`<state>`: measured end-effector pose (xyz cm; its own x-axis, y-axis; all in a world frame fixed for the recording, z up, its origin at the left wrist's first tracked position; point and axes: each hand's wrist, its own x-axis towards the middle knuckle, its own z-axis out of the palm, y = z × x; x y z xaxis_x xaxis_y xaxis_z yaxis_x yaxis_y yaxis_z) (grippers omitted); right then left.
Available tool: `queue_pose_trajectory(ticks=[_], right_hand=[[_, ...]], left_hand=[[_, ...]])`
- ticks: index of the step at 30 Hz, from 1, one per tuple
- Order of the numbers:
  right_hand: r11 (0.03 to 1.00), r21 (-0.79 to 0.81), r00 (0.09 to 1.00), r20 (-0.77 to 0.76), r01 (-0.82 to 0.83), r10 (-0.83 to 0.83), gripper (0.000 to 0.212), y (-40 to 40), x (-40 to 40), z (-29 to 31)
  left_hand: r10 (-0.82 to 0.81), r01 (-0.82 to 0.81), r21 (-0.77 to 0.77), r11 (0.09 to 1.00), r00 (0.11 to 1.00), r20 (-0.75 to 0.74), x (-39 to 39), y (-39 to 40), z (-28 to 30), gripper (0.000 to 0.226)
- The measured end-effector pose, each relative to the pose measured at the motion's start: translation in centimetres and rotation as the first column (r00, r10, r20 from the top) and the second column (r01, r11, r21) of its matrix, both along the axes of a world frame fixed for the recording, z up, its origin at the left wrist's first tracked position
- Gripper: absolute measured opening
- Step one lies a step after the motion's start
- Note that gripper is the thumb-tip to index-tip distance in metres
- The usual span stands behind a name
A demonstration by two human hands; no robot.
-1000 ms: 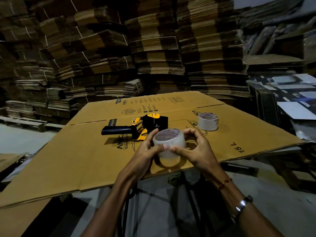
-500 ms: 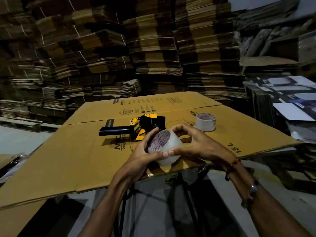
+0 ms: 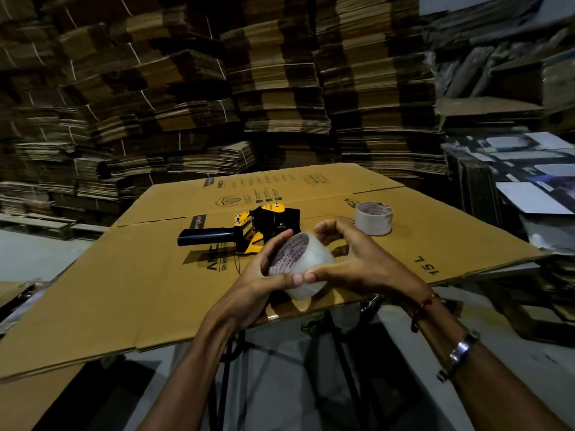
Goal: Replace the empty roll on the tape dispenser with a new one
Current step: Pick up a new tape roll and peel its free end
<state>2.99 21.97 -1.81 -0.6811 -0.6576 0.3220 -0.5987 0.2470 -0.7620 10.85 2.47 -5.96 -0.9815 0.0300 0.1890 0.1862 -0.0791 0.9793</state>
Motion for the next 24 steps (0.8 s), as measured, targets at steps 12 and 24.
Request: queue_pose_trajectory(ticks=[12, 24], right_hand=[[0.983, -0.174, 0.986, 0.163, 0.055, -0.026, 0.075, 0.0, 0.1, -0.9], [0.967, -0.054, 0.930, -0.267, 0.248, -0.253, 0.097, -1.1, 0.6, -3.8]], left_hand=[[-0.009, 0.009, 0.146, 0.989, 1.000, -0.007, 0.0, -0.3, -0.1, 0.085], [0.303, -0.293, 0.096, 0.951, 0.947, -0.104, -0.7, 0.1, -1.2, 0.042]])
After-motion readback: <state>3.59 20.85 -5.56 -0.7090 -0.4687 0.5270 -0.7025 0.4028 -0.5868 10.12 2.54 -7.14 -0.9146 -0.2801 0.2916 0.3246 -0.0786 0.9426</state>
